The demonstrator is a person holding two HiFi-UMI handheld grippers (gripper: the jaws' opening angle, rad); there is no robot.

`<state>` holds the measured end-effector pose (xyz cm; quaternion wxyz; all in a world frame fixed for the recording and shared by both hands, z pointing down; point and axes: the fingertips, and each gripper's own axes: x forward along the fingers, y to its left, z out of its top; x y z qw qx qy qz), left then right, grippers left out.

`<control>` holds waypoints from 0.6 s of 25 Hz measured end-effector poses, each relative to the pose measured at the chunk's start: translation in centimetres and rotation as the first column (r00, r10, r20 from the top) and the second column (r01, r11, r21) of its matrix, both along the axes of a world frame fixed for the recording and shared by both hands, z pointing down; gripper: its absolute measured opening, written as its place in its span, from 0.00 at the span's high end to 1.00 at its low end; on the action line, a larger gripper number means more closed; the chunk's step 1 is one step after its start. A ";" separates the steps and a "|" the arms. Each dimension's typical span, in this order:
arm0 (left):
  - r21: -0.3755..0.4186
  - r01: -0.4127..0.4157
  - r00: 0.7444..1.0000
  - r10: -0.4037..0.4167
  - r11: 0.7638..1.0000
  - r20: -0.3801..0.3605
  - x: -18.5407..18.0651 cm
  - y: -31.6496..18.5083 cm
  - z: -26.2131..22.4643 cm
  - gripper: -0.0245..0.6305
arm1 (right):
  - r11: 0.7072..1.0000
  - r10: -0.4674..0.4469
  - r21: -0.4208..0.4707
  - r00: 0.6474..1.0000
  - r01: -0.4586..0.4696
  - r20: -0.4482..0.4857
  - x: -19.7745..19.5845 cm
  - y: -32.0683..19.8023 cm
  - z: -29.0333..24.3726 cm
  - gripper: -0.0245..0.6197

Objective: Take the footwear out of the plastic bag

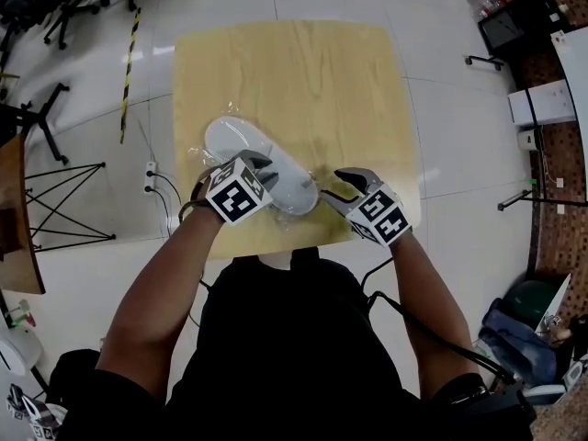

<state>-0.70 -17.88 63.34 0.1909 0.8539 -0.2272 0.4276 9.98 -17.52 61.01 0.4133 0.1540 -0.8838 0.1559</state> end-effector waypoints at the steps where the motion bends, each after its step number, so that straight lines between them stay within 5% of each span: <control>1: 0.000 0.004 1.000 -0.004 1.000 -0.001 -0.1 0.1 0.1 0.80 | 1.000 -0.011 -0.019 1.000 0.011 0.000 -0.4 0.0 0.4 0.65; 5: -0.004 0.019 1.000 -0.019 1.000 -0.009 -0.5 0.3 0.6 0.80 | 0.993 -0.043 -0.107 0.999 0.046 0.028 -2.1 1.0 1.0 0.78; 8: -0.006 0.024 1.000 -0.025 1.000 -0.011 -0.6 0.4 0.5 0.80 | 0.995 -0.054 -0.086 0.998 0.056 0.027 -1.9 1.6 0.2 0.90; 12: 0.004 0.047 0.999 -0.047 0.999 -0.011 -1.0 0.3 0.5 0.81 | 0.989 -0.115 0.087 0.991 0.121 -0.063 -1.6 2.7 -0.6 0.95; 15: 0.004 0.062 0.998 -0.062 0.998 -0.017 -0.9 0.2 0.6 0.82 | 0.950 -0.150 0.247 0.973 0.191 -0.178 -0.6 3.6 -0.6 0.95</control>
